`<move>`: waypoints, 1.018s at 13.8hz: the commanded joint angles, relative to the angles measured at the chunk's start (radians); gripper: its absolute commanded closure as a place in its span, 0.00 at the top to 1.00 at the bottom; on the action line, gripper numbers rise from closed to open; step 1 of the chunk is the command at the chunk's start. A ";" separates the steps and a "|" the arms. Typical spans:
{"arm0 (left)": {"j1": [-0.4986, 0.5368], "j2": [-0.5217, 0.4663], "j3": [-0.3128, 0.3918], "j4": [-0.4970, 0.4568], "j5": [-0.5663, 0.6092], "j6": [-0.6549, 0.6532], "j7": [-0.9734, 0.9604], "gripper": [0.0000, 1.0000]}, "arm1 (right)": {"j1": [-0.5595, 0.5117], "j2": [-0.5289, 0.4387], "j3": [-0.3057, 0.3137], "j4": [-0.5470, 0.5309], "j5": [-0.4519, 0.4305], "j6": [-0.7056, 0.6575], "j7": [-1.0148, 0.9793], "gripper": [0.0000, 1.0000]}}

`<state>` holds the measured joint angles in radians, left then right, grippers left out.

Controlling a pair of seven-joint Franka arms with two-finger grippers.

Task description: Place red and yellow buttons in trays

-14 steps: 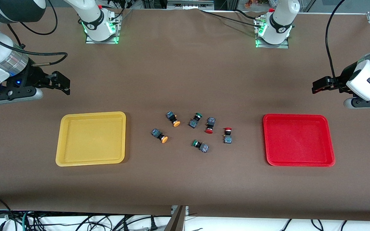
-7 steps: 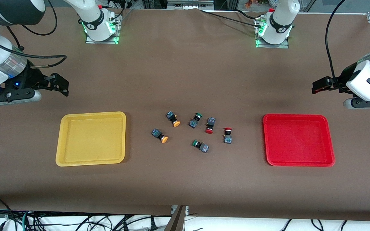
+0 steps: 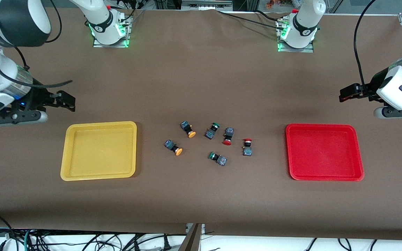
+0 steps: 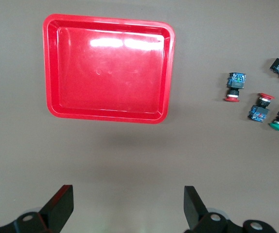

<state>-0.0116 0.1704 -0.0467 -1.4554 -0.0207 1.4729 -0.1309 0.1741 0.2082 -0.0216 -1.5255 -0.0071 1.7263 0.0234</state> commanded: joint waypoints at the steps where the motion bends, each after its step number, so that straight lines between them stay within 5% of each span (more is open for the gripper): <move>1: -0.001 0.020 0.005 0.044 -0.005 -0.020 0.016 1.00 | 0.071 0.045 0.003 0.001 0.001 0.042 -0.031 1.00; 7: 0.001 0.040 0.005 0.073 -0.008 -0.025 0.016 1.00 | 0.278 0.319 0.005 -0.002 0.062 0.330 -0.014 1.00; 14: -0.002 0.070 0.004 0.073 -0.005 -0.020 0.020 1.00 | 0.352 0.529 0.028 -0.002 0.141 0.608 -0.022 1.00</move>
<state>-0.0066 0.2108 -0.0434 -1.4256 -0.0207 1.4729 -0.1307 0.5045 0.7007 0.0058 -1.5428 0.1135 2.2786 0.0151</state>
